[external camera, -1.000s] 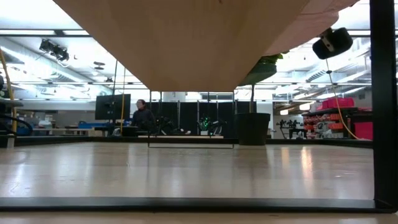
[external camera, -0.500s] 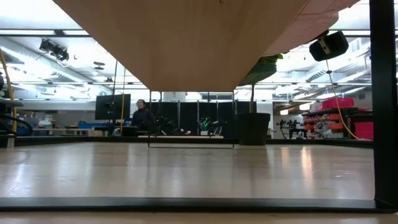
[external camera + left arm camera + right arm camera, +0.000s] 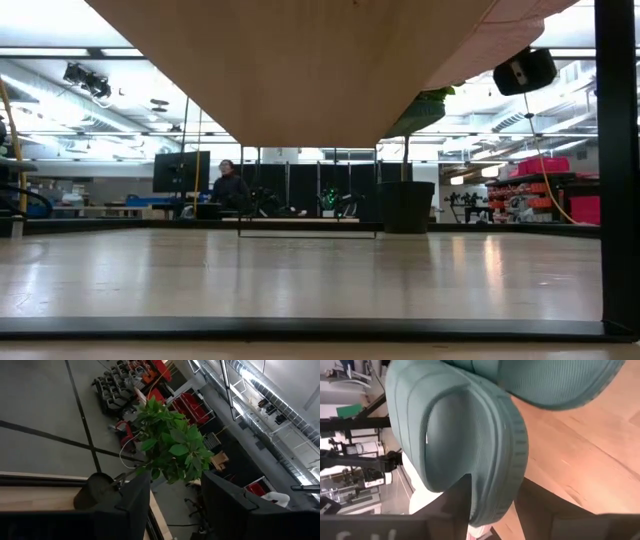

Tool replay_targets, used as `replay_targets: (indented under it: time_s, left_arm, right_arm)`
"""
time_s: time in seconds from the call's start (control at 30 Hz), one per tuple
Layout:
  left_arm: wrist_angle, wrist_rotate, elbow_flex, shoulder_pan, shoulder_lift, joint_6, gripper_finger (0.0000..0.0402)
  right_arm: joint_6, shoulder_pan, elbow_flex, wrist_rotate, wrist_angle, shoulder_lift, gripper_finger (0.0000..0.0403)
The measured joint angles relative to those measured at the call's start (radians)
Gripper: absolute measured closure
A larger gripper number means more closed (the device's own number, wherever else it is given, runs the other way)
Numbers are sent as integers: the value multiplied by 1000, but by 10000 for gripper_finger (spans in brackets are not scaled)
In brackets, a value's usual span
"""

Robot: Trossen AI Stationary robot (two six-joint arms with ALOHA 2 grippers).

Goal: Pick and place slides into the shelf
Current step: Put the green slide on the shelf

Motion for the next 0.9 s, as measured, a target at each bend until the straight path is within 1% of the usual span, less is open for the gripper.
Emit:
replay_targets:
  time_s: [0.13,0.27,0.37,0.53,0.67,0.9]
  left_arm:
    - [0,0,0,0,0,0,224]
    - [0,1,0,0,0,0,224]
    - [-1,1,0,0,0,0,221]
    - [-1,16,0,0,0,0,223]
    - [-1,19,0,0,0,0,225]
    - [-1,19,0,0,0,-1,221]
  right_arm:
    - [-1,1,0,-14,-12,-3,241]
    - [-16,-2,0,-12,-37,-32,225]
    - [-37,-16,0,2,-100,-63,218]
    - [-79,-42,0,57,-208,-127,216]
    - [-96,-55,0,92,-171,-167,216]
    - [-190,-46,1,83,-14,-155,222]
